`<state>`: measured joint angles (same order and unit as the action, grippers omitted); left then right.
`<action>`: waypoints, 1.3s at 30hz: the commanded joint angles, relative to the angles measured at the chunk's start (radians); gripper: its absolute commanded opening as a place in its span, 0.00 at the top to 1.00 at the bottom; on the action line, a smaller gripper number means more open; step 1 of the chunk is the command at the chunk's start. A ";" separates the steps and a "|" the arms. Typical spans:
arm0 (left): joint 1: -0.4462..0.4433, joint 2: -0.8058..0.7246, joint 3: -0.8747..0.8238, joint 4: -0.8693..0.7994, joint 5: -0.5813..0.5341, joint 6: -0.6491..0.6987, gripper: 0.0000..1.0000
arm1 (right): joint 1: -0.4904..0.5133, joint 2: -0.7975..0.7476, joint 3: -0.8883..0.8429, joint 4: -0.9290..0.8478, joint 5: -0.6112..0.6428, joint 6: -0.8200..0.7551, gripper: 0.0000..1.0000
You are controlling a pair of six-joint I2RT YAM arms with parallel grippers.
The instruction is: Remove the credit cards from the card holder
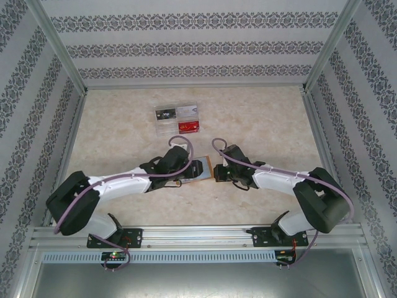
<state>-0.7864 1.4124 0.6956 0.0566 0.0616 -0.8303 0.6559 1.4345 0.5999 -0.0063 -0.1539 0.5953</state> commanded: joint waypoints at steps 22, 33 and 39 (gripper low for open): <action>0.099 0.047 -0.131 0.073 0.043 0.008 0.86 | 0.085 0.278 0.310 -0.018 -0.216 0.014 0.86; 0.099 0.069 -0.139 0.080 0.042 -0.003 0.86 | 0.076 0.343 0.321 -0.027 -0.217 0.027 0.84; 0.099 0.067 -0.142 0.075 0.040 -0.003 0.87 | 0.068 0.331 0.298 -0.018 -0.200 0.033 0.84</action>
<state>-0.6979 1.4673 0.5472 0.1135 0.0978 -0.8234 0.7349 1.7645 0.9031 -0.0174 -0.3607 0.6125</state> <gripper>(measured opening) 0.136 0.164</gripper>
